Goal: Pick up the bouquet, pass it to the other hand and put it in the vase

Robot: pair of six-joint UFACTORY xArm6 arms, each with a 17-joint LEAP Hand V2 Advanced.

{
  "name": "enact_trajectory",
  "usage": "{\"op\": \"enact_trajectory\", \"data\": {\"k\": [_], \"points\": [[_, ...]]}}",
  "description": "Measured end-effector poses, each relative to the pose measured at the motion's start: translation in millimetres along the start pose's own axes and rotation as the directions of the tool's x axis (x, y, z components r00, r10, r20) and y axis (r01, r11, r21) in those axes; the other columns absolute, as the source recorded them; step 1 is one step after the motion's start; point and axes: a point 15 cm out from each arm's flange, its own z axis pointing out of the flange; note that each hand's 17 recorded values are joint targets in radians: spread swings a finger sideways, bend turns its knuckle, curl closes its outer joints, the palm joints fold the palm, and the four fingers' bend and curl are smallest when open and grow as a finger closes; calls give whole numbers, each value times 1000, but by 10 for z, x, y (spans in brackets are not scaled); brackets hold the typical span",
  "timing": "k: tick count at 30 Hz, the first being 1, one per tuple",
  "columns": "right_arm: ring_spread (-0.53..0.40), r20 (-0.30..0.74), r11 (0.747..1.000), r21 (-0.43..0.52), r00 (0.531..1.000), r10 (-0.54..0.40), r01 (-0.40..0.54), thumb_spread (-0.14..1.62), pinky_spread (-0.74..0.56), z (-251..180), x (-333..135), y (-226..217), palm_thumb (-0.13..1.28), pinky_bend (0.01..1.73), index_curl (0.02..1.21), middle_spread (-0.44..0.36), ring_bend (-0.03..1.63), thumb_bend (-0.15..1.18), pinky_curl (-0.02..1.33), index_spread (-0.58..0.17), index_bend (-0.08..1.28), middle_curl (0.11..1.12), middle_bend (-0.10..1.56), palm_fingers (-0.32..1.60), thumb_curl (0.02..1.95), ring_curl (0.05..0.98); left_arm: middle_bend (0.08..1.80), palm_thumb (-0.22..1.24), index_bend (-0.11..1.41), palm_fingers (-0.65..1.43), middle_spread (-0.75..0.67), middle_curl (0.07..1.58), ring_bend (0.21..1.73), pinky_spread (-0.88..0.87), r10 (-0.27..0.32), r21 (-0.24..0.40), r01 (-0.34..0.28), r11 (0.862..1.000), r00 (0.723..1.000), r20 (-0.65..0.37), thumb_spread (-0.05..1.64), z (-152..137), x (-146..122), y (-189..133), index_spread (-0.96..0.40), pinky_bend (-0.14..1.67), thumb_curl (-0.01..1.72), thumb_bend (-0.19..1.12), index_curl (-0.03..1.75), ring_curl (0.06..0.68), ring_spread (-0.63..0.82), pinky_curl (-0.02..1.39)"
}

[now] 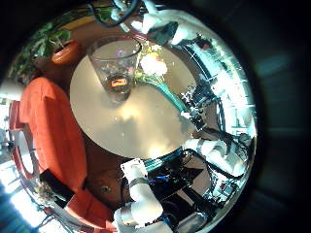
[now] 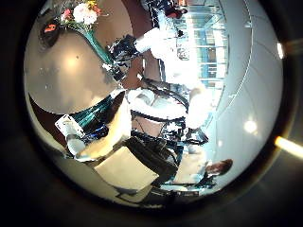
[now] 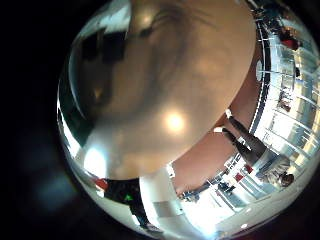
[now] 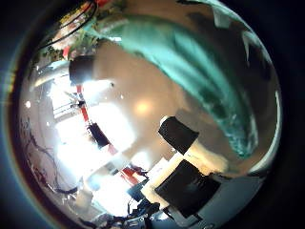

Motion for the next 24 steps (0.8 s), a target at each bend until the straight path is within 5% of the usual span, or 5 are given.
{"op": "enact_trajectory", "data": {"k": [8, 13, 17, 24], "points": [[-227, -20, 998, 33, 999, -45, 46, 1038, -154, -3, -192, -62, 632, 906, 551, -151, 1123, -2, 559, -231, 218, 680, 755, 475, 442, 474, 233, 478, 174, 153, 359, 366, 519, 473, 2, 0, -2, 1000, 1000, 2, 1107, -2, 12, 9, 167, 186, 349, -21, 338, 189, 506, 280], [-276, -48, 998, 57, 998, -39, 42, 1014, -382, -81, -136, -96, 757, 1064, 596, -229, 1173, 0, 549, -355, 276, 723, 821, 977, 479, 475, 233, 478, 175, 152, 359, 367, 516, 473, 3, -2, -3, 1000, 1000, 2, 1106, 2, 11, 18, 167, 187, 350, -21, 338, 187, 507, 280], [-260, -96, 997, 72, 995, -20, 27, 983, -374, -132, -27, -125, 861, 1116, 756, -254, 1216, 3, 598, -414, 555, 787, 921, 1248, 507, 521, 232, 478, 174, 153, 359, 367, 516, 473, 2, -2, -2, 1000, 1000, 0, 1106, 8, 13, 20, 167, 186, 350, -21, 338, 185, 508, 279], [-228, -83, 991, 131, 996, 34, -23, 913, -284, -380, 90, -272, 1100, 1269, 957, -239, 1353, 78, 703, -407, 897, 897, 1136, 1209, 616, 598, 232, 478, 174, 153, 359, 367, 516, 473, 2, -1, -2, 1000, 1000, 1, 1106, 2, 15, 16, 167, 186, 350, -21, 338, 184, 508, 279]]}}
